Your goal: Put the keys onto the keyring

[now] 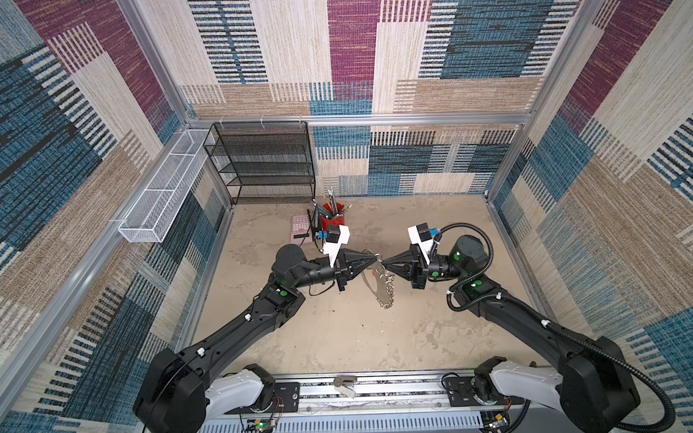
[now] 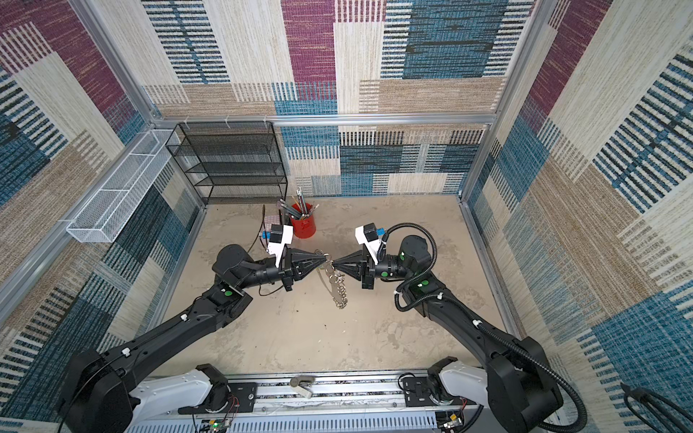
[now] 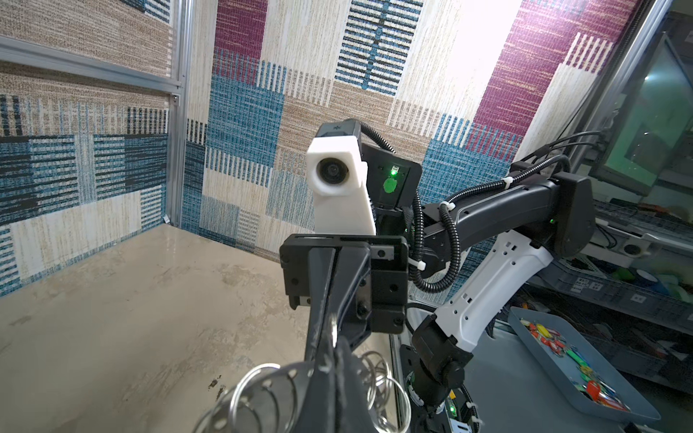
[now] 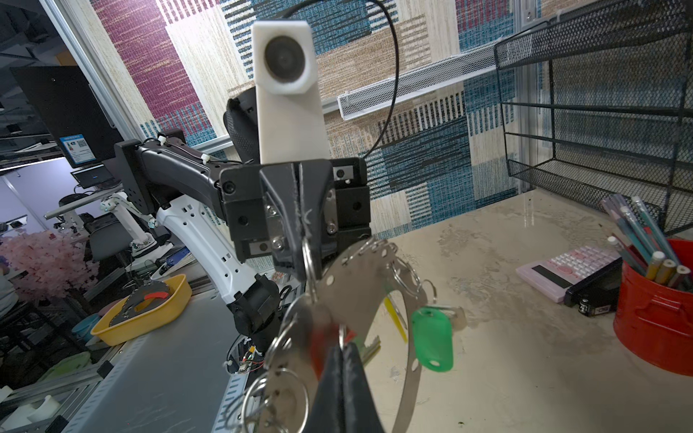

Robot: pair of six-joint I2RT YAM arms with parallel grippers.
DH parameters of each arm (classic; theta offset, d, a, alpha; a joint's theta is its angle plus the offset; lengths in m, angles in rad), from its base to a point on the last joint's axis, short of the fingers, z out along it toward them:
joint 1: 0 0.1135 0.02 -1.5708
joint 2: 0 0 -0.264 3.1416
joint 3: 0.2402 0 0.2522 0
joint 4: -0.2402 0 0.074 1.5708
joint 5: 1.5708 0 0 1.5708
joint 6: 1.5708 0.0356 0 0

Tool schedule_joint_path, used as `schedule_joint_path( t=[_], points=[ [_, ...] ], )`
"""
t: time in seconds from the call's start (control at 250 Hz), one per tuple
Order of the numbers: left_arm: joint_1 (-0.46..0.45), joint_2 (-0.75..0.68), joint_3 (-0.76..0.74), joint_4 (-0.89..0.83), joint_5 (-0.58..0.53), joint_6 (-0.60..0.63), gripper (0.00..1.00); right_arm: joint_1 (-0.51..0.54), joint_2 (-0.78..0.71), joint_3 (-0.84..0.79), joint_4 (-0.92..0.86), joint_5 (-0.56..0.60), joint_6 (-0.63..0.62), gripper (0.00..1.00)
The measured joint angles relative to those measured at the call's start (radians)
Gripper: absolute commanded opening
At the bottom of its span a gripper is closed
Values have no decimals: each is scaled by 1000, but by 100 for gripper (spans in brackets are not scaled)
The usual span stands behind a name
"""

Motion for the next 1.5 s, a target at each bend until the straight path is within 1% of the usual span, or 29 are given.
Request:
schedule_joint_path(
  t=[0.128, 0.372, 0.584, 0.8, 1.084, 1.5],
  points=[
    [-13, 11, 0, 18, 18, -8, 0, 5, 8, 8, -5, 0, -1, 0],
    [-18, 13, -8, 34, 14, -10, 0, 7, -4, 8, -12, 5, -8, 0],
    [-18, -11, -29, 34, -9, -6, 0, 6, -42, -1, -39, 59, -23, 0],
    [-18, -55, -81, 34, -34, -7, 0, -4, -101, -15, -49, 107, -27, 0],
    [-18, -89, -93, 33, -39, -10, 0, -6, -132, -23, -58, 107, -26, 0],
    [-18, -53, -75, 26, -29, -14, 0, 2, -128, -32, -64, 78, -27, 0]
  ],
)
